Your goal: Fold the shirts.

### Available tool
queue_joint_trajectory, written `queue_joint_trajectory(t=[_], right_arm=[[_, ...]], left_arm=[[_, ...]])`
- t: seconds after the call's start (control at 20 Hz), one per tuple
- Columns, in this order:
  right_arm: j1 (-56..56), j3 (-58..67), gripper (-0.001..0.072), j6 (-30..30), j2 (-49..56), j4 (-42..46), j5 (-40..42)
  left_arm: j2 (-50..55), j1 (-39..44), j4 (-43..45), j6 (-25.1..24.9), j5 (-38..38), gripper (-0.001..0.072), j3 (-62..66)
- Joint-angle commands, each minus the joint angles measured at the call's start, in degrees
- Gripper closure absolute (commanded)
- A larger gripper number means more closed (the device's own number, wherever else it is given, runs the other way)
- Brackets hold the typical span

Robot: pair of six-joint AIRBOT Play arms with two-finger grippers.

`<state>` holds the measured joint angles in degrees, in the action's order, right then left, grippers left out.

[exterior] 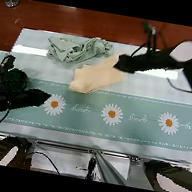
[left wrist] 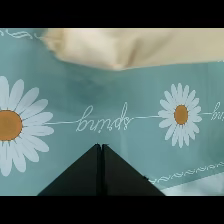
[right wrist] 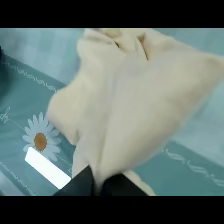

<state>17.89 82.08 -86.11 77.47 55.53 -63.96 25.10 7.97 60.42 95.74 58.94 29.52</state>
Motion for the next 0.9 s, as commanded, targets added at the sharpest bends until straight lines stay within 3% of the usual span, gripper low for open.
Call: queue_joint_trajectory(t=[0.0,0.2,0.6,0.85], right_arm=[[-2.71,15.61,0.0678,-5.20,-0.39,12.17,-10.08],[-14.91,20.31,0.0678,-7.39,-2.08,12.15,-15.02],[-46.01,17.16,0.0678,-11.69,-8.48,10.01,-24.83],[-61.02,1.68,0.0678,-12.41,-17.33,21.49,-28.24]], left_arm=[[0.04,0.02,0.00,-0.02,-0.02,0.0687,-0.02],[0.04,0.02,0.00,-0.02,-0.02,0.0687,-0.02],[0.04,0.02,0.02,-0.02,-0.48,0.0687,-0.02],[0.04,0.02,0.02,-0.02,-0.48,0.0687,-0.02]])
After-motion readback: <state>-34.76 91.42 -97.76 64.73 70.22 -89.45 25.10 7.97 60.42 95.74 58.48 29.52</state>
